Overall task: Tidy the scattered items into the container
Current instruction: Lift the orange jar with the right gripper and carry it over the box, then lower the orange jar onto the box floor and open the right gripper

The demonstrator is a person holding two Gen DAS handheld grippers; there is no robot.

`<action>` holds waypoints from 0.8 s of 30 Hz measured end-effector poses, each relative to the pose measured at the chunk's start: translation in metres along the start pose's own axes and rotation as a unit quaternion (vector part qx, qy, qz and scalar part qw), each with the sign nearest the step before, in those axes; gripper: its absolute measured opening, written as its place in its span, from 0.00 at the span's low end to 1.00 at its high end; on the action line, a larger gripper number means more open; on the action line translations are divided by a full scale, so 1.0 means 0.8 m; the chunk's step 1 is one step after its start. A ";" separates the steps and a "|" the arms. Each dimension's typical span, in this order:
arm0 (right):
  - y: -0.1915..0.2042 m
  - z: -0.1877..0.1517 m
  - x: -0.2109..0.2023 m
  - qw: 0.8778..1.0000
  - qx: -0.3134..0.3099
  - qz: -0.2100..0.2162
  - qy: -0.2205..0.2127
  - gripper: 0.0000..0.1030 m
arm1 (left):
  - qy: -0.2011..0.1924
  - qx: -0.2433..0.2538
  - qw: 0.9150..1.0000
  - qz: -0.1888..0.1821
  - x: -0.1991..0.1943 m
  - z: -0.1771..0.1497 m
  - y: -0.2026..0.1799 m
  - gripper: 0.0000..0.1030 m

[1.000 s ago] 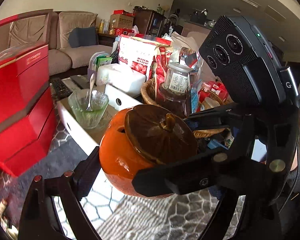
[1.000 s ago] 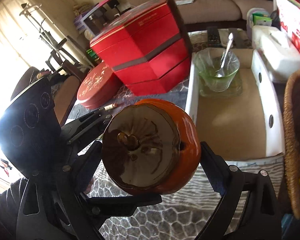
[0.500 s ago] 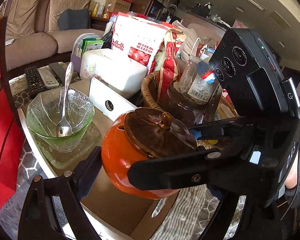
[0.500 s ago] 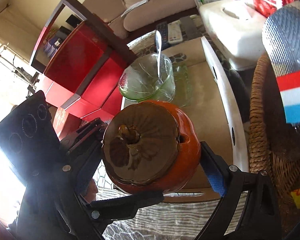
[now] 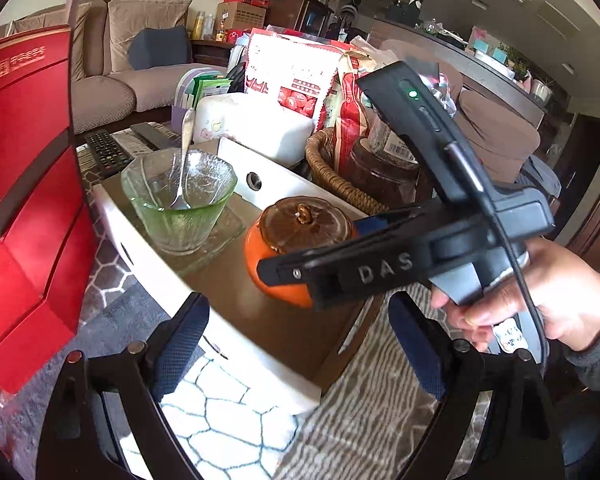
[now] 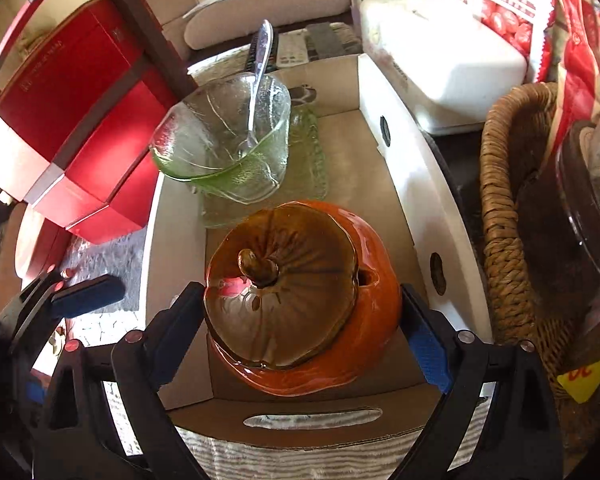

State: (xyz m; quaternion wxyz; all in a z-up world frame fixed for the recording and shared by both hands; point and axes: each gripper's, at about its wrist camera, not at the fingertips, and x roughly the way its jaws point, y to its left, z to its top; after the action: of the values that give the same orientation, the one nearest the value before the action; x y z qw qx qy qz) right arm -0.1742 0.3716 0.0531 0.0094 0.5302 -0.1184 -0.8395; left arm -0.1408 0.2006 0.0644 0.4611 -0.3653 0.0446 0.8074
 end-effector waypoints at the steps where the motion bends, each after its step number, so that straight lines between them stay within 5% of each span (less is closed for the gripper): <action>1: 0.001 -0.001 0.004 1.000 0.007 -0.007 0.001 0.91 | -0.001 -0.004 1.000 0.000 -0.007 -0.006 0.002 0.89; 18: 0.039 -0.018 0.010 0.993 -0.048 -0.105 0.002 0.91 | -0.010 -0.069 0.998 -0.001 -0.057 -0.071 0.026 0.89; 24: 0.050 -0.017 -0.016 0.981 -0.088 -0.169 -0.033 0.88 | -0.011 -0.076 0.997 0.002 -0.068 -0.080 0.027 0.89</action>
State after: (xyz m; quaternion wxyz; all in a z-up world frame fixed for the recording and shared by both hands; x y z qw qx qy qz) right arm -0.1608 0.3320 0.0674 -0.0899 0.5114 0.0465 -0.8534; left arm -0.1056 0.1233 0.0460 0.4306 -0.3905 -0.0208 0.8134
